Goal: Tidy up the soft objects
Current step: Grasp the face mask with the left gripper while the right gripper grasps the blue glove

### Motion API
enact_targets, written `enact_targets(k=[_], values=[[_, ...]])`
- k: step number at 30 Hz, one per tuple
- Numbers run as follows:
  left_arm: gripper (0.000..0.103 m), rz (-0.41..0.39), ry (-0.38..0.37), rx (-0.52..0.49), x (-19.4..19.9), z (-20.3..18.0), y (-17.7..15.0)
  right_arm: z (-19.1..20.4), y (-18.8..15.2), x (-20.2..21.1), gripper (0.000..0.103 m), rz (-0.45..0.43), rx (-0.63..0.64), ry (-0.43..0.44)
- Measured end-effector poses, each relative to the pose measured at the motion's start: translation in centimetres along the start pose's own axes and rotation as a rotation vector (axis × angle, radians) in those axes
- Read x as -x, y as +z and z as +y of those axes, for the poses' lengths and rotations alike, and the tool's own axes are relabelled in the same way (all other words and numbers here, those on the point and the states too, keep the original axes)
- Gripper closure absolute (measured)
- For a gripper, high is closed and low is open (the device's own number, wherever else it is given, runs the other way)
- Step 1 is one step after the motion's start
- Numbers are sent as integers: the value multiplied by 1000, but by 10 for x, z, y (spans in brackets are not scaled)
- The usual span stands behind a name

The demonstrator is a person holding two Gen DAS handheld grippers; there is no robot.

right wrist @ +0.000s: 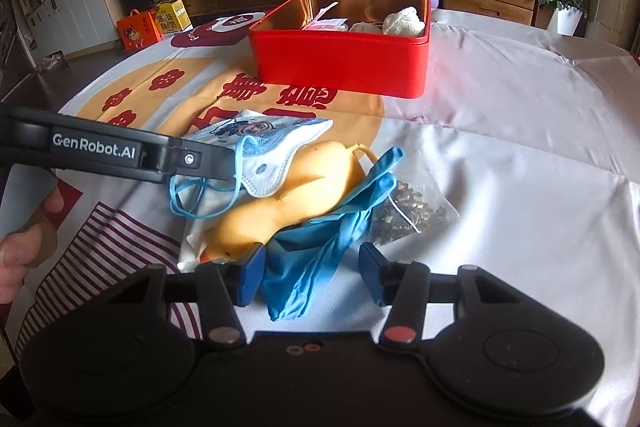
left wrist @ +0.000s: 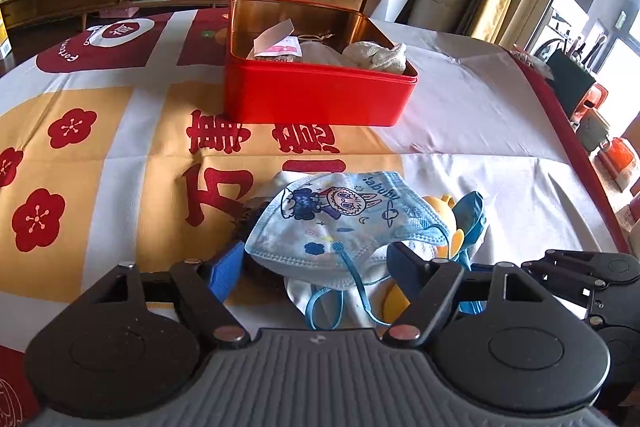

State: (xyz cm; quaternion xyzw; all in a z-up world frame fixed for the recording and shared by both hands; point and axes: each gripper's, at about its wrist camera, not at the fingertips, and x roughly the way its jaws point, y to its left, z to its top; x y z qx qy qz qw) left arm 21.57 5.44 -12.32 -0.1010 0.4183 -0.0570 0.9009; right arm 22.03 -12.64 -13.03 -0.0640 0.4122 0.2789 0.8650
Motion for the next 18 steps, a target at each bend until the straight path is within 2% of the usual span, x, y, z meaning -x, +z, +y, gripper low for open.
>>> enact_targets(k=[4, 7, 9, 13, 15, 18], values=[[38, -4, 6, 7, 0, 2, 0, 4, 0, 0, 64, 2, 13, 2], [46, -10, 7, 17, 2, 5, 0, 5, -1, 1, 74, 2, 18, -5], [60, -7, 18, 23, 3, 7, 0, 5, -1, 2, 81, 2, 17, -7], [71, -4, 32, 35, 3, 11, 0, 4, -1, 4, 91, 1, 14, -8], [84, -5, 45, 34, 4, 12, 0, 4, -2, 6, 98, -6, 14, -6], [93, -14, 59, 32, 7, 13, 0, 5, -2, 11, 102, -22, 19, -12]])
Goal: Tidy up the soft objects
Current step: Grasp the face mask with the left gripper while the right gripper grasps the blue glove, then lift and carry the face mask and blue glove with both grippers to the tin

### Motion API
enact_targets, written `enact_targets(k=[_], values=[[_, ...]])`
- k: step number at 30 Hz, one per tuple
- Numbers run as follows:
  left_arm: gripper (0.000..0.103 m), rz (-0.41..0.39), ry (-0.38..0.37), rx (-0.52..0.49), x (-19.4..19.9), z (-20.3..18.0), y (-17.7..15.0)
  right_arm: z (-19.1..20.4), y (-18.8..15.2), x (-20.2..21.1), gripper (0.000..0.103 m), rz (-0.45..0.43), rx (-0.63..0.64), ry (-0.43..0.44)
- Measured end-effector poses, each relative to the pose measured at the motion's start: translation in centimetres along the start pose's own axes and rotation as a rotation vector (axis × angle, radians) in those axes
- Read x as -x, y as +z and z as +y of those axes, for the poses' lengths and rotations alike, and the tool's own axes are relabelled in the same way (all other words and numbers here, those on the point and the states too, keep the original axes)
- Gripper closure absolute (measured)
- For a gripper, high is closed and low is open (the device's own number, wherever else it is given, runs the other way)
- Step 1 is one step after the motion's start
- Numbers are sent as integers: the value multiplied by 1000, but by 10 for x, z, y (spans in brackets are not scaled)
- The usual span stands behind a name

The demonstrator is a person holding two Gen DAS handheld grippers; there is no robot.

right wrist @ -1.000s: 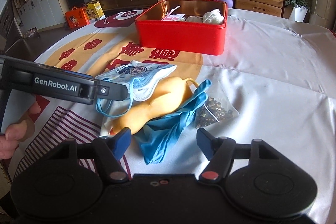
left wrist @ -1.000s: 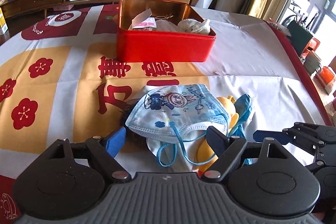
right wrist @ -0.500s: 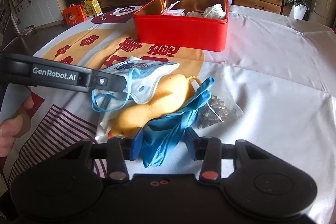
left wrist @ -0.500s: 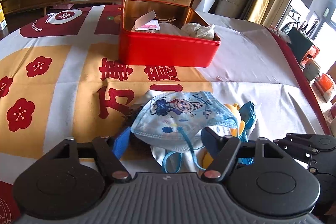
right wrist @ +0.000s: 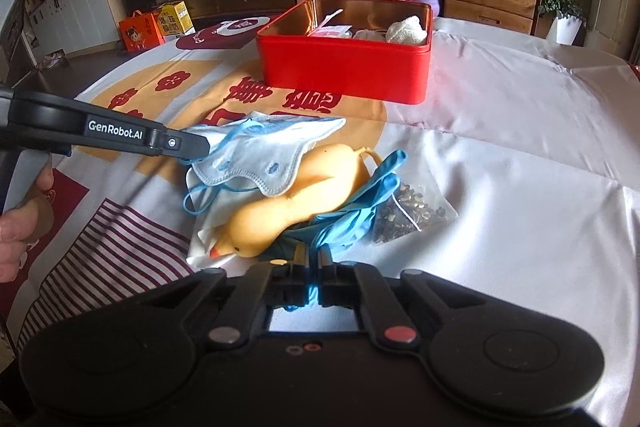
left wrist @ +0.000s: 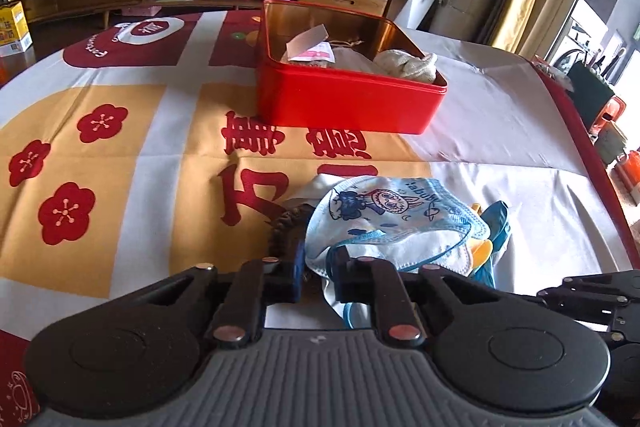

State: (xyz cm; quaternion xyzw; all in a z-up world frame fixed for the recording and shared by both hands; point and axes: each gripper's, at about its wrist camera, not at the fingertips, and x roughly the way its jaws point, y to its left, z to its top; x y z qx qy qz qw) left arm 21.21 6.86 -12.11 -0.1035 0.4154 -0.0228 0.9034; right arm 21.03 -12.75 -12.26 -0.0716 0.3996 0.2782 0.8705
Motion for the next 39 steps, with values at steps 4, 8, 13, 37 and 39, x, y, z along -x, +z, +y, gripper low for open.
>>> enact_targets(k=[4, 8, 13, 37, 39], values=[[97, -20, 6, -12, 5, -2, -1, 1, 0, 9, 102, -27, 9, -17], [98, -40, 8, -15, 14, -5, -1, 2, 0, 22, 103, -66, 11, -37], [98, -60, 3, -16, 26, -7, 0, 0, 3, 39, 103, -106, 3, -50], [98, -128, -23, -33, 77, -25, 9, -13, 37, 113, 103, -304, 11, -52], [98, -132, -22, -36, 81, -28, 12, -13, 40, 117, 103, -313, 14, -48]])
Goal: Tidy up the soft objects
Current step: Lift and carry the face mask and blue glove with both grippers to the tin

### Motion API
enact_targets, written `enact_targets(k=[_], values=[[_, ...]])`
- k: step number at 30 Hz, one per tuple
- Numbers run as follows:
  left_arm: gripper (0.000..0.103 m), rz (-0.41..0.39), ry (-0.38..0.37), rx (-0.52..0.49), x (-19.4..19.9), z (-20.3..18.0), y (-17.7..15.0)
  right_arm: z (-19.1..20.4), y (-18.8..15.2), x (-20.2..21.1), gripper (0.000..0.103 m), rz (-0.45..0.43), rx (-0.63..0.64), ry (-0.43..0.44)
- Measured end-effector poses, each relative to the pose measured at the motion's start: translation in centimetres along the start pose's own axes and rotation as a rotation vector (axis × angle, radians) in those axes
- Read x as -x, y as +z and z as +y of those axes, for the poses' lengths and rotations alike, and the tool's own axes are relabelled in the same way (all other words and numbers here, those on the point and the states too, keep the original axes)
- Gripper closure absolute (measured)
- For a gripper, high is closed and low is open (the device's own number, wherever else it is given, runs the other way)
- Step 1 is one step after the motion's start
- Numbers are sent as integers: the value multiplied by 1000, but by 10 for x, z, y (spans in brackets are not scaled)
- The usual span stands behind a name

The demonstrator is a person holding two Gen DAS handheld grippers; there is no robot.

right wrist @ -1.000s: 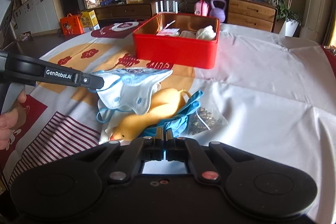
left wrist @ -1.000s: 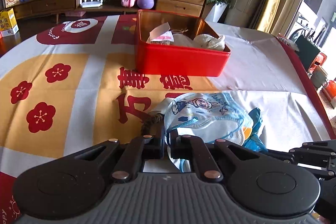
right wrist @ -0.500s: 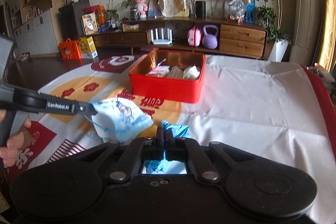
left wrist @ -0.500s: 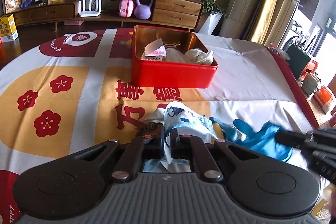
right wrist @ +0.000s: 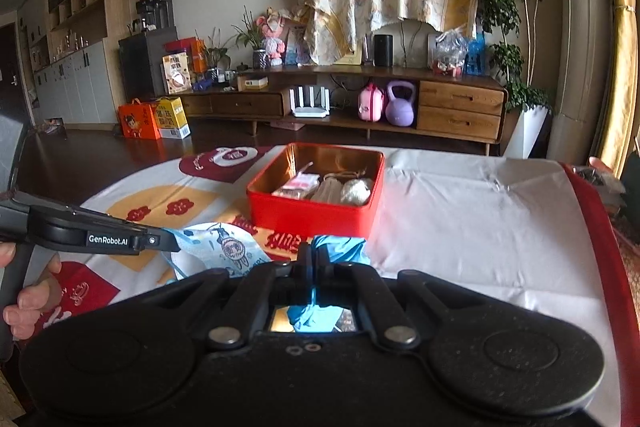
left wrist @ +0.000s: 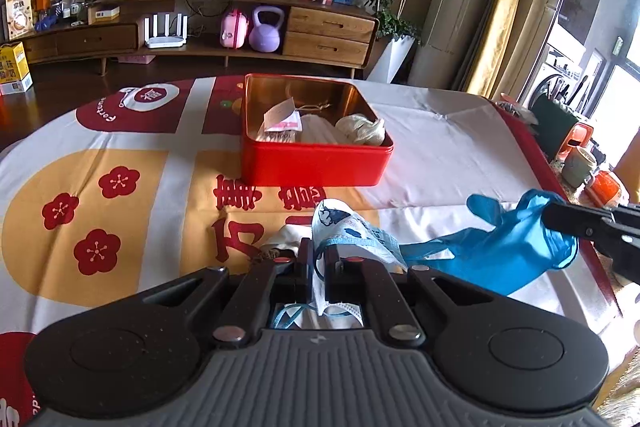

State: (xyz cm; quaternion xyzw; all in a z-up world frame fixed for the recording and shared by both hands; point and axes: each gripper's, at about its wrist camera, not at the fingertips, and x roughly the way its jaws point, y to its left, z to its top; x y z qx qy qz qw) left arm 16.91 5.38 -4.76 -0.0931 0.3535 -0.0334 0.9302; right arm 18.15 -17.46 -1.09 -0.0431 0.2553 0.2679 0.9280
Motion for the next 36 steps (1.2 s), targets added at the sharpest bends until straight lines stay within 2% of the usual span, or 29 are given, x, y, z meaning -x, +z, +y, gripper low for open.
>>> enact_targets(k=[19, 36], values=[[98, -43, -2, -52, 20, -16, 42, -6, 57, 4, 103, -73, 47, 7], [98, -78, -9, -114, -2, -19, 90, -12, 107, -35, 103, -101, 88, 0]])
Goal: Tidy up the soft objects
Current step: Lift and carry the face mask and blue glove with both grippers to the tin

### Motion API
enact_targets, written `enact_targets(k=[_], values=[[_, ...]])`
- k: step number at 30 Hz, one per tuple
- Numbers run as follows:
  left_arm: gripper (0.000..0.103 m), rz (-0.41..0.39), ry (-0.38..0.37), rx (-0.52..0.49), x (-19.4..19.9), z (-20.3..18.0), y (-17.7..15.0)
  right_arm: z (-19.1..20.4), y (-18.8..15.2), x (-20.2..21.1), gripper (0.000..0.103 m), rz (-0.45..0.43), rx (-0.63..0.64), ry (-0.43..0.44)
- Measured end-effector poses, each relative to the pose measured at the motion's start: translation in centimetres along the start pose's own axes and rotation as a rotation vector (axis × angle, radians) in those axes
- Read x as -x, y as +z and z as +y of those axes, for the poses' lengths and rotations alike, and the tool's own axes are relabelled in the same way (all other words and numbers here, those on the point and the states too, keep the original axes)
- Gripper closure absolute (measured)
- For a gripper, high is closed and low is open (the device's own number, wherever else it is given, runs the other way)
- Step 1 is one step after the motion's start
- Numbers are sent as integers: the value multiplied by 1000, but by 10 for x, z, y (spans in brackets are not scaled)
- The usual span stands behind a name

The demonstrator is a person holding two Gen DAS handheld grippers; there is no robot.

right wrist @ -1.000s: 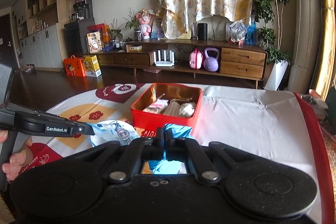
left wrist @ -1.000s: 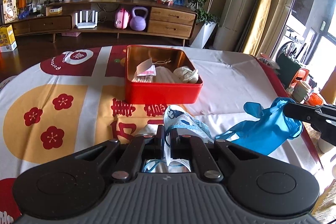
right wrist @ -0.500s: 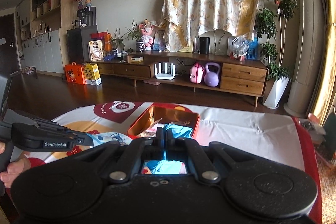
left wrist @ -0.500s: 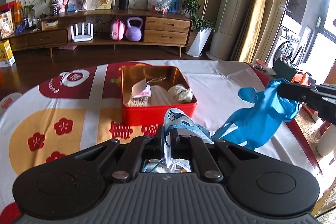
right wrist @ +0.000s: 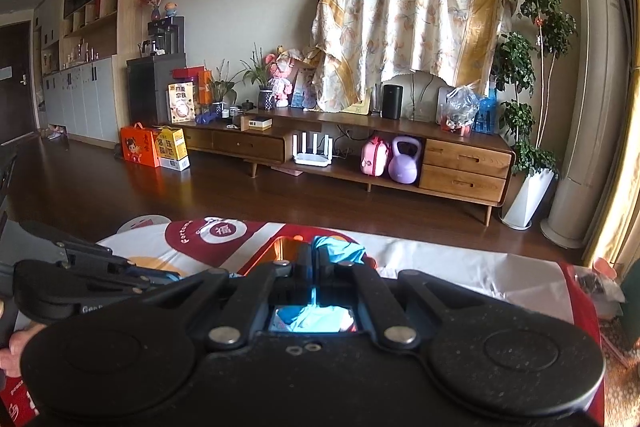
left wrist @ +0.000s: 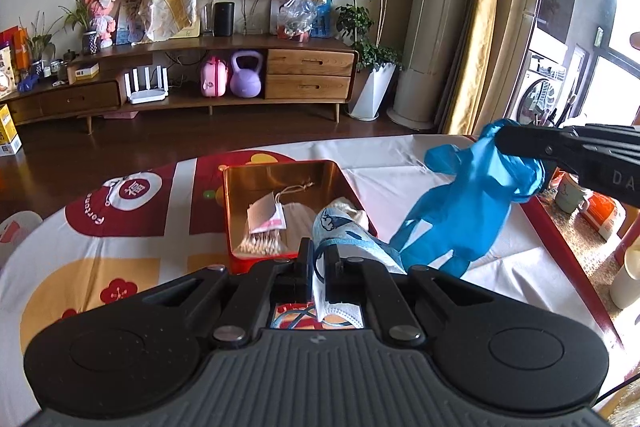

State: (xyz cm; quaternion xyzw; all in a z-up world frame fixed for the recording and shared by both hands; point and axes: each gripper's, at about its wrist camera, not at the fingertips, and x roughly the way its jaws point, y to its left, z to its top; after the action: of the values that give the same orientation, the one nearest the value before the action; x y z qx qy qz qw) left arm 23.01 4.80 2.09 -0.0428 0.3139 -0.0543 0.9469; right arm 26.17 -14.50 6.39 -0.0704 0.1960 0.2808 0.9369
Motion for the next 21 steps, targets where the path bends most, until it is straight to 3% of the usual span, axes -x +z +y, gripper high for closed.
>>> enact_targets(k=[21], values=[[98, -22, 71, -12, -72, 23, 53, -25, 22, -84, 102, -22, -17, -9]])
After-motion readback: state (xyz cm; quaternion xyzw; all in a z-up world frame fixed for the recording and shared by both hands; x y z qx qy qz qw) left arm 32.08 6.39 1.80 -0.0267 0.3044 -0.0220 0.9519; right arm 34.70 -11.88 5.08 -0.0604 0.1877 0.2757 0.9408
